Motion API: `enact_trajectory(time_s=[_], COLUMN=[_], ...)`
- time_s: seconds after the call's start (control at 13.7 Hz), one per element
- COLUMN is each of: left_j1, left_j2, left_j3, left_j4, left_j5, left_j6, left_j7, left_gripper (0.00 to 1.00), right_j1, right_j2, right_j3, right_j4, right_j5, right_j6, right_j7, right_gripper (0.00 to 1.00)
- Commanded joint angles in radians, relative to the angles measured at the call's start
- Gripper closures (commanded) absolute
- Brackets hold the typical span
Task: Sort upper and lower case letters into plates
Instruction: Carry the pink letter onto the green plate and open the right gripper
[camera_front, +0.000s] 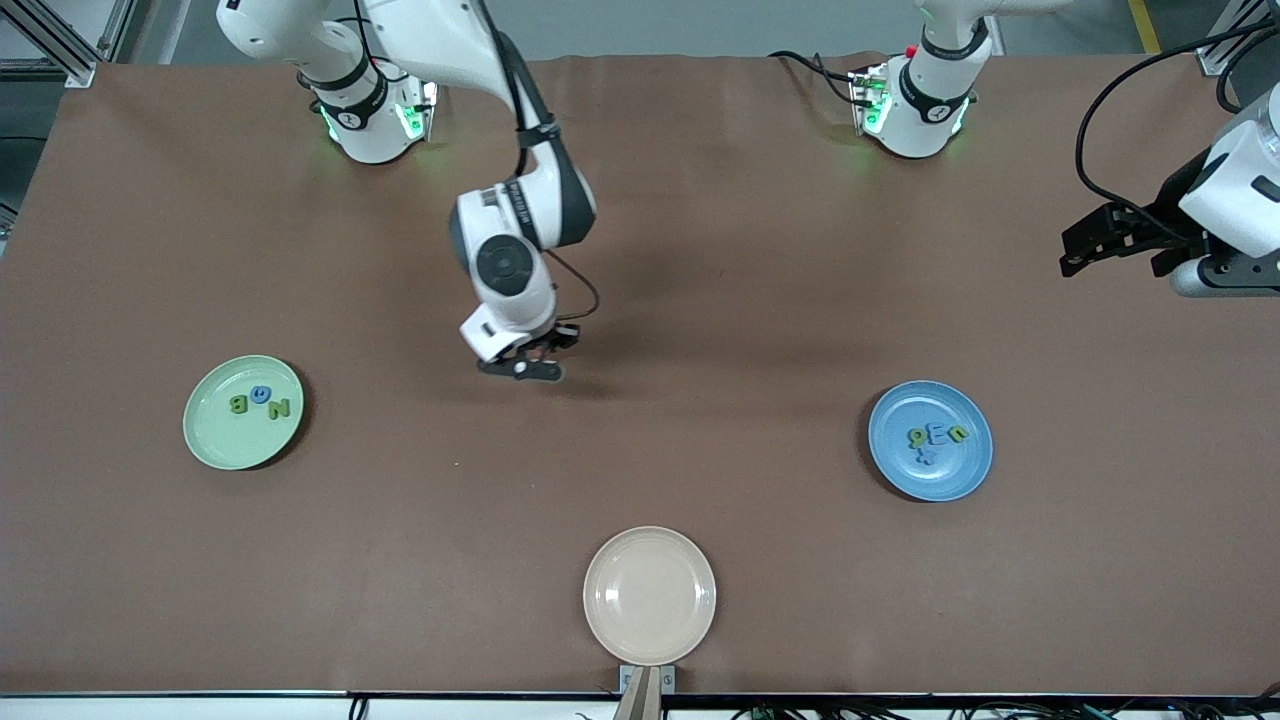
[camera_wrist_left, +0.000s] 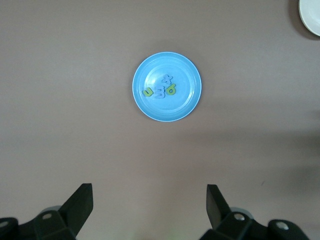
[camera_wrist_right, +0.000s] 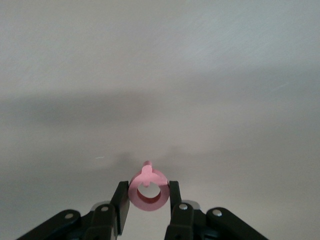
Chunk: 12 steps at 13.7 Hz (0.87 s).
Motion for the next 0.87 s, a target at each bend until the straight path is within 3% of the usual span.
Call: enact_trajectory(time_s=[0.0,0.07,0.44,0.8], left_j1=[0.010,0.011,0.011,0.016], left_j2=[-0.020,-0.020,-0.019,0.001], left_j3=[-0.003,-0.001,0.005,0.003], left_j4=[-0.014,-0.014,-0.012,-0.009], left_j5=[-0.015,-0.012,-0.005,-0.005], left_j6=[0.003,0.003,0.003,0.017], left_j7=[-0.026,-0.026,-0.022,-0.023], left_gripper=[0.00,0.00,0.00,0.00], right_j1=[-0.013,-0.057,-0.367,-0.663], right_j2=[-0.051,-0.047,0.002,0.055], right_j3=[-0.168,-0.211,-0.193,0.003], right_j4=[-0.026,-0.029,-0.026,-0.023], right_j5=[-0.001,0.000,0.009,0.012], right_j6=[-0.091,-0.093,0.031,0.158], right_j7=[-0.323,-0.470,-0.980,-1.192], right_gripper=[0.86,0.86,0.86,0.86])
